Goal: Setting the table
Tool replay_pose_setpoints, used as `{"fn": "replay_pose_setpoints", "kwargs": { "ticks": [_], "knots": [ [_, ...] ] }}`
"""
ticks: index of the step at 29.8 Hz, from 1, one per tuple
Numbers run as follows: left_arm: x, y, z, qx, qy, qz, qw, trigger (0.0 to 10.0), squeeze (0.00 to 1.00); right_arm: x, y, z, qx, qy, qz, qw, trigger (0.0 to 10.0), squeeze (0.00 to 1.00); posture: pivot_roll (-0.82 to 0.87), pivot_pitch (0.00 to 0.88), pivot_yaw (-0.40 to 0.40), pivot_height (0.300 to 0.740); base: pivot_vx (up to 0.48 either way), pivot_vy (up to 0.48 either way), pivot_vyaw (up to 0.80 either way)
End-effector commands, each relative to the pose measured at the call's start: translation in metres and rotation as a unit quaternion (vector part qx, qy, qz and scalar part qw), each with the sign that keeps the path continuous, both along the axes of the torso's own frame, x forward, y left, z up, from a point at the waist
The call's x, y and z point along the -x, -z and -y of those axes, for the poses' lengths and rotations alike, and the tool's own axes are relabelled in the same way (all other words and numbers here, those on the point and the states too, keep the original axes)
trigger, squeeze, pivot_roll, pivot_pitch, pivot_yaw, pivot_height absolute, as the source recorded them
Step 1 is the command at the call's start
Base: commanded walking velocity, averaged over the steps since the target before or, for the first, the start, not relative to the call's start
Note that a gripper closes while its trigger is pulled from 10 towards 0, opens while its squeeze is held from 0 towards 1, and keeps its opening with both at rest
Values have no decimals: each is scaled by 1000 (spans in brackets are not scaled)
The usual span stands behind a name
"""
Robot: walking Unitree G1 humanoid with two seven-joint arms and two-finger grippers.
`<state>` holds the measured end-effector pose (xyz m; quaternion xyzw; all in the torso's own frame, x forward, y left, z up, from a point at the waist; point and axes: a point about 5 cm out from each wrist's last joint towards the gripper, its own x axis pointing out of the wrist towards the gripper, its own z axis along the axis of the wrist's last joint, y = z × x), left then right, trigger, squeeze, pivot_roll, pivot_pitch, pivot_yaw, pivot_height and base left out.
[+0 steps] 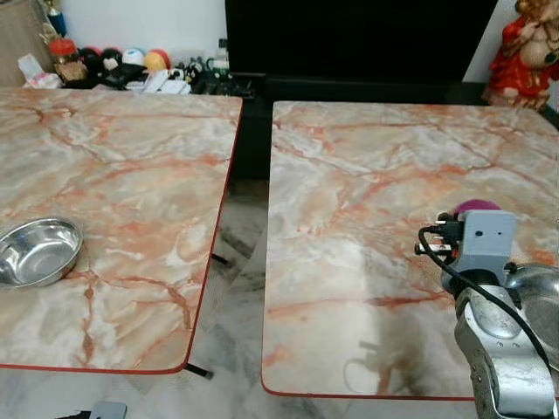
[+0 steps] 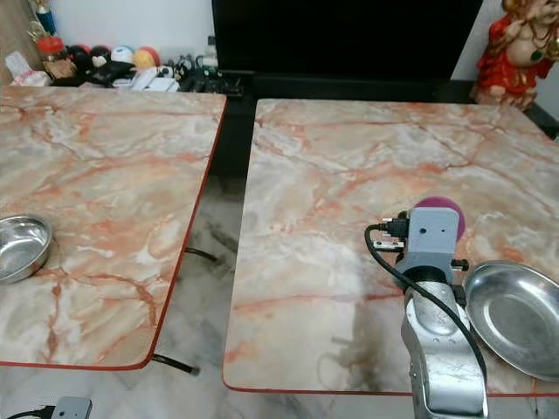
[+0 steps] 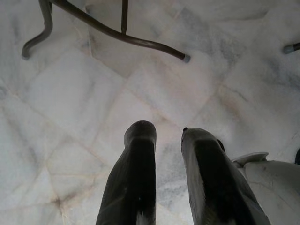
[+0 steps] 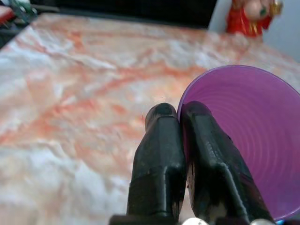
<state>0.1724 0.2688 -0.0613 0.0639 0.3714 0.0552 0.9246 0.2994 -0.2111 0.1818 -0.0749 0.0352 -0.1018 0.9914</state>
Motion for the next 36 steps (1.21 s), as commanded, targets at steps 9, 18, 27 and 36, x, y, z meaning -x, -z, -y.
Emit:
{"fn": "replay_pose_setpoints", "kwargs": {
  "ticks": [9,18,27,36],
  "knots": [
    [8,5,2,6,2,-17,1000,10000,0,-7,6,12,-79,-3,-78,994,10000,0,-58,140,-6,740,0,0,0],
    [9,6,2,8,3,-20,1000,10000,0,-16,-2,17,-67,-42,-104,991,10000,0,-56,144,-7,740,0,0,0],
    [10,7,3,11,4,-23,1000,10000,0,-15,-3,21,-65,-53,-119,989,10000,0,-58,146,-8,740,0,0,0],
    [11,7,4,13,4,-22,1000,10000,0,-14,0,23,-65,-52,-132,988,10000,961,-56,148,-10,740,0,0,0]
  ]
}}
